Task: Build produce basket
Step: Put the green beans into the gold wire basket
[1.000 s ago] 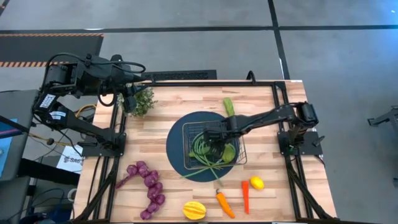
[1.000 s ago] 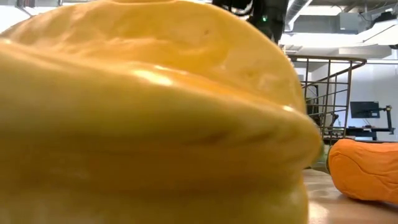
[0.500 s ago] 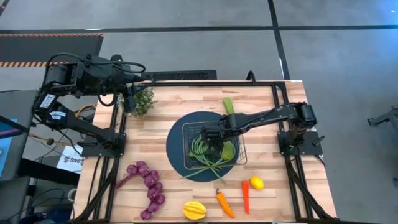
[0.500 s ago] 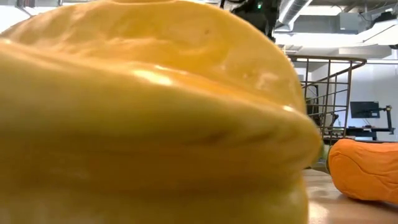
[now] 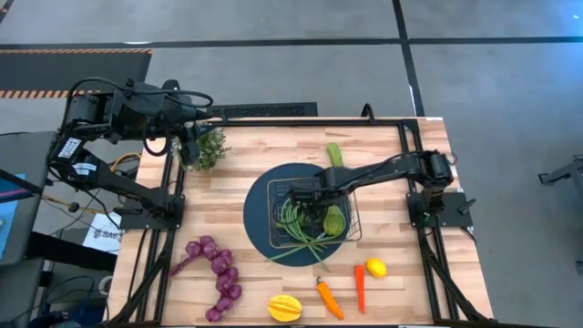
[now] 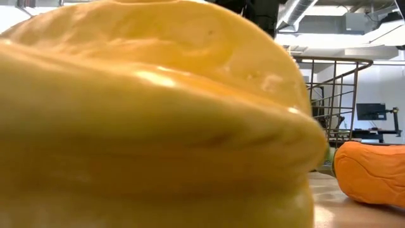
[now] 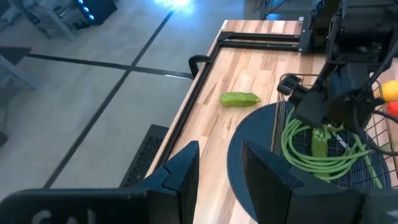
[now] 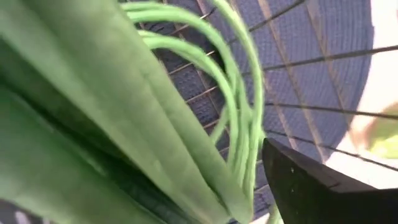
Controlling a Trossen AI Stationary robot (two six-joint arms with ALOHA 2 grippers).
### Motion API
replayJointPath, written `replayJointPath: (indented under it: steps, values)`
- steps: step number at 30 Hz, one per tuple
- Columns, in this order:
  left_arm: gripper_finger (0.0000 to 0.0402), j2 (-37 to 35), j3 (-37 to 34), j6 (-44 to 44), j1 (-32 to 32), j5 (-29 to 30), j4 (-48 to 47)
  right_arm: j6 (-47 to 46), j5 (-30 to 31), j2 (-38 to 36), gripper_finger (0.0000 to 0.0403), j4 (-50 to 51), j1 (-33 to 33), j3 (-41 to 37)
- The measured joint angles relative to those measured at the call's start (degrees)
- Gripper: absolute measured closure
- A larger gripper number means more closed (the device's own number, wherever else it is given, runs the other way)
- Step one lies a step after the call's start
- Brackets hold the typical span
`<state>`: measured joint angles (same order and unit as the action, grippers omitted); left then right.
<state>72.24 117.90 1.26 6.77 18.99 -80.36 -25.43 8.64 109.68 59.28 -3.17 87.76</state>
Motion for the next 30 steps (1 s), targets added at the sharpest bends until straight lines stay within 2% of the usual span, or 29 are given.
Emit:
replayJointPath:
  steps: [7, 18, 30]
  values:
    - [0.029, -0.01, 0.01, 0.02, 0.0, 0.03, 0.0, 0.26, -1.84, 0.29, 0.0147, -1.28, -0.02, 0.29]
    - [0.029, -0.01, 0.01, 0.0, -0.01, -0.29, -0.11, -1.98, -1.81, 0.29, 0.0147, -1.02, 3.29, 0.33]
    - [0.029, -0.01, 0.01, -0.39, -0.01, -0.33, -0.25, -1.73, -1.38, 0.29, 0.0147, -0.23, 3.71, -1.81]
